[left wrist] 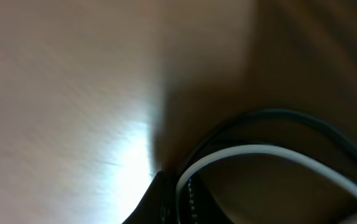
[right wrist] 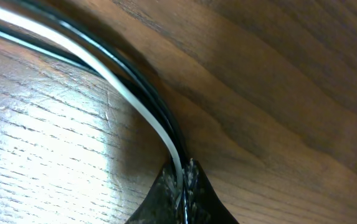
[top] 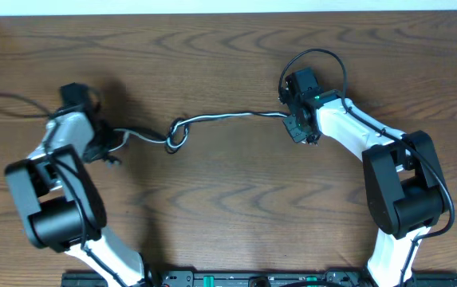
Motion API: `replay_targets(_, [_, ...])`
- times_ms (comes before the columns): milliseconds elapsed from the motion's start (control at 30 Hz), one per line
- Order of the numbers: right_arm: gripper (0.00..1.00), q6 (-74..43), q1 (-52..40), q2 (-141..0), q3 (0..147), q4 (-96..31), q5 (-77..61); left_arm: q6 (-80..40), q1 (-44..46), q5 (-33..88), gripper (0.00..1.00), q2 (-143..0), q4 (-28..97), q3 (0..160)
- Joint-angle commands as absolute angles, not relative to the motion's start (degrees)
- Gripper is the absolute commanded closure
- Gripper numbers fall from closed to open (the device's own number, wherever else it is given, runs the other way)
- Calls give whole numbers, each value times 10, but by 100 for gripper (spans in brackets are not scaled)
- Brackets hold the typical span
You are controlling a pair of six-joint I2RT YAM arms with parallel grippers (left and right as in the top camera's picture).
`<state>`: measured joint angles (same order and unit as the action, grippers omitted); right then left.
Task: Untangle cables
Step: 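Move the left gripper back rightward toward the knot at center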
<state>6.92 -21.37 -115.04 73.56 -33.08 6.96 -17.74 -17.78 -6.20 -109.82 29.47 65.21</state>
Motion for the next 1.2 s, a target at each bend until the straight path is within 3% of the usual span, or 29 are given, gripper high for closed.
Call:
replay_targets(0, [99, 69, -207, -1185, 718, -335, 52, -154, -116, 0, 92, -1161, 309, 607])
replay_targets(433, [99, 69, -207, -1185, 718, -334, 48, -152, 0, 0, 92, -1161, 305, 607])
replay_targets(733, [99, 69, -207, -1185, 718, -332, 41, -152, 14, 16, 92, -1161, 290, 607])
replay_targets(1167, [99, 69, -207, -1185, 718, -329, 39, -126, 14, 143, 92, -1161, 279, 607])
